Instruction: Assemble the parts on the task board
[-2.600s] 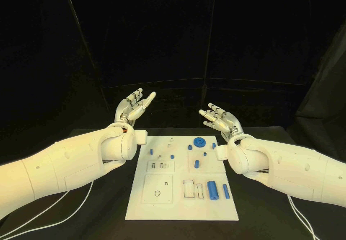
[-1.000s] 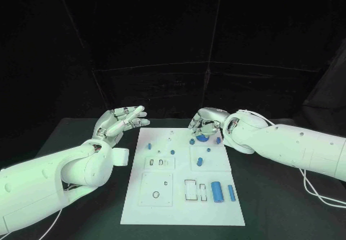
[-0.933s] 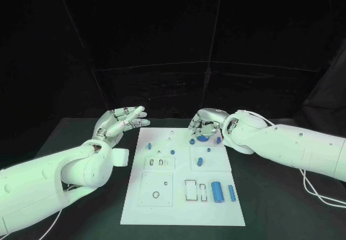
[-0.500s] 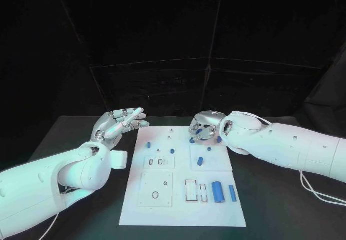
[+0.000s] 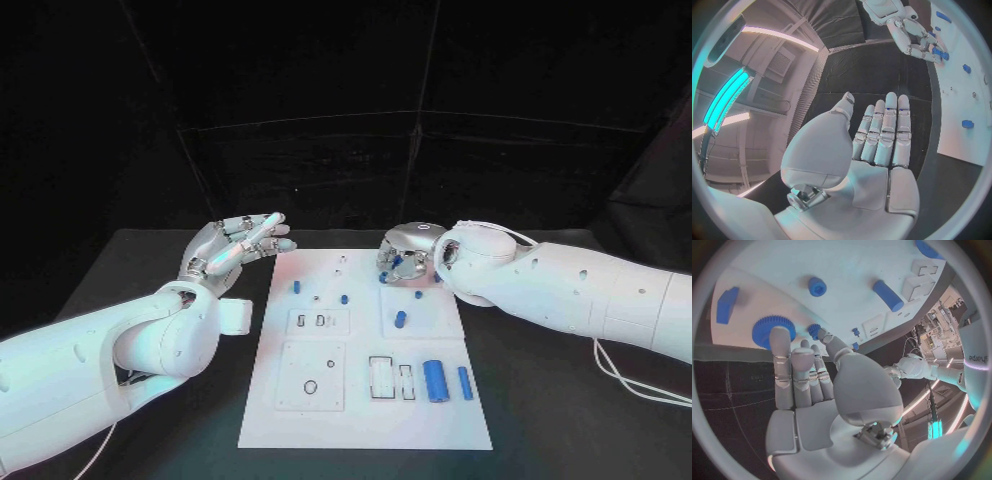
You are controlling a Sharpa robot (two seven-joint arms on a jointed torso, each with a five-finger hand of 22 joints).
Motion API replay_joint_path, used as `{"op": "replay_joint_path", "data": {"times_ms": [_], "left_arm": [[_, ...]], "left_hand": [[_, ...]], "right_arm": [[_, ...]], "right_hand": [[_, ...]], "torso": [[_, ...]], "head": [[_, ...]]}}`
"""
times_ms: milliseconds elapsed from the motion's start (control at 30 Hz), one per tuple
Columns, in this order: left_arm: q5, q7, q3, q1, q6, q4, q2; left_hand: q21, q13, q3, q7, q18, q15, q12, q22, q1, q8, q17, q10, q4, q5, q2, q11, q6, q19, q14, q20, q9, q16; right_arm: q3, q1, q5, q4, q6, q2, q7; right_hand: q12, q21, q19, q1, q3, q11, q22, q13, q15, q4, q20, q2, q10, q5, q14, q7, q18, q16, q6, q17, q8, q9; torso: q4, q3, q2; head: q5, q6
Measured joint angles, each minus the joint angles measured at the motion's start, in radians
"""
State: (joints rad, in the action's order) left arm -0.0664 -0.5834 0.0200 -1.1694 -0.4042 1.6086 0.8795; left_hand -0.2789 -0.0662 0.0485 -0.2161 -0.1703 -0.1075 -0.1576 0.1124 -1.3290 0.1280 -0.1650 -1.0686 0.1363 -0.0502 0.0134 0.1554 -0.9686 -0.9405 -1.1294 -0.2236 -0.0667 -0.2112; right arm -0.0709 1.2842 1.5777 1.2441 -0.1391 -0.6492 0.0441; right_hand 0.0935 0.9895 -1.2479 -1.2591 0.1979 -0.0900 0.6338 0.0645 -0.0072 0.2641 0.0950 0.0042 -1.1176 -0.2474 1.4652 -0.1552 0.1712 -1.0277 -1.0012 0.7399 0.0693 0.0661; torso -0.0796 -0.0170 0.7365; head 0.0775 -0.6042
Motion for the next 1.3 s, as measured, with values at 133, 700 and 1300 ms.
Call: {"op": "replay_joint_path", "data": {"times_ms": [133,700,1300], "left_arm": [[0.000,0.000,0.000,0.000,0.003,-0.002,-0.001],[0.001,0.001,0.000,0.000,0.009,-0.008,0.002],[0.001,0.003,0.000,-0.001,0.016,-0.009,0.005]], "left_hand": [[0.000,0.000,0.000,0.000,0.000,0.000,0.000,0.000,0.000,0.000,0.000,0.000,0.000,0.000,0.000,0.000,0.000,0.000,0.000,0.000,0.000,0.000],[0.000,0.000,0.000,0.000,0.000,0.000,0.004,-0.001,0.000,0.000,-0.001,0.000,0.000,0.000,0.000,0.000,0.000,-0.003,0.000,-0.004,0.000,0.006],[0.000,0.000,0.000,0.000,0.000,0.000,0.004,-0.001,0.000,0.000,-0.001,0.000,0.000,0.000,0.000,0.000,0.000,-0.003,0.000,-0.004,0.000,0.006]], "right_arm": [[0.000,0.000,0.003,-0.006,0.014,0.007,0.001],[0.002,0.003,0.006,-0.024,0.059,0.021,0.004],[0.016,-0.001,-0.023,0.033,-0.069,-0.004,-0.004]], "right_hand": [[0.003,0.034,-0.005,0.005,0.020,0.005,0.038,0.000,0.000,0.001,-0.002,0.005,-0.017,0.004,0.000,0.001,0.000,-0.044,-0.010,0.047,0.000,0.001],[0.003,0.109,-0.012,0.003,0.105,0.006,0.123,0.000,0.000,0.003,-0.002,0.016,-0.062,0.020,0.000,0.003,-0.016,-0.124,-0.051,0.124,0.000,0.003],[0.002,0.152,-0.012,0.003,0.157,0.017,0.170,0.003,0.000,-0.014,-0.002,0.016,-0.101,0.030,0.000,0.009,-0.016,-0.158,-0.095,0.147,0.011,0.011]], "torso": [[-0.0006,0.0003,0.001],[-0.0033,0.0021,0.009],[-0.0032,0.0028,0.010]], "head": [[-0.001,-0.003],[-0.004,-0.013],[-0.004,-0.003]]}}
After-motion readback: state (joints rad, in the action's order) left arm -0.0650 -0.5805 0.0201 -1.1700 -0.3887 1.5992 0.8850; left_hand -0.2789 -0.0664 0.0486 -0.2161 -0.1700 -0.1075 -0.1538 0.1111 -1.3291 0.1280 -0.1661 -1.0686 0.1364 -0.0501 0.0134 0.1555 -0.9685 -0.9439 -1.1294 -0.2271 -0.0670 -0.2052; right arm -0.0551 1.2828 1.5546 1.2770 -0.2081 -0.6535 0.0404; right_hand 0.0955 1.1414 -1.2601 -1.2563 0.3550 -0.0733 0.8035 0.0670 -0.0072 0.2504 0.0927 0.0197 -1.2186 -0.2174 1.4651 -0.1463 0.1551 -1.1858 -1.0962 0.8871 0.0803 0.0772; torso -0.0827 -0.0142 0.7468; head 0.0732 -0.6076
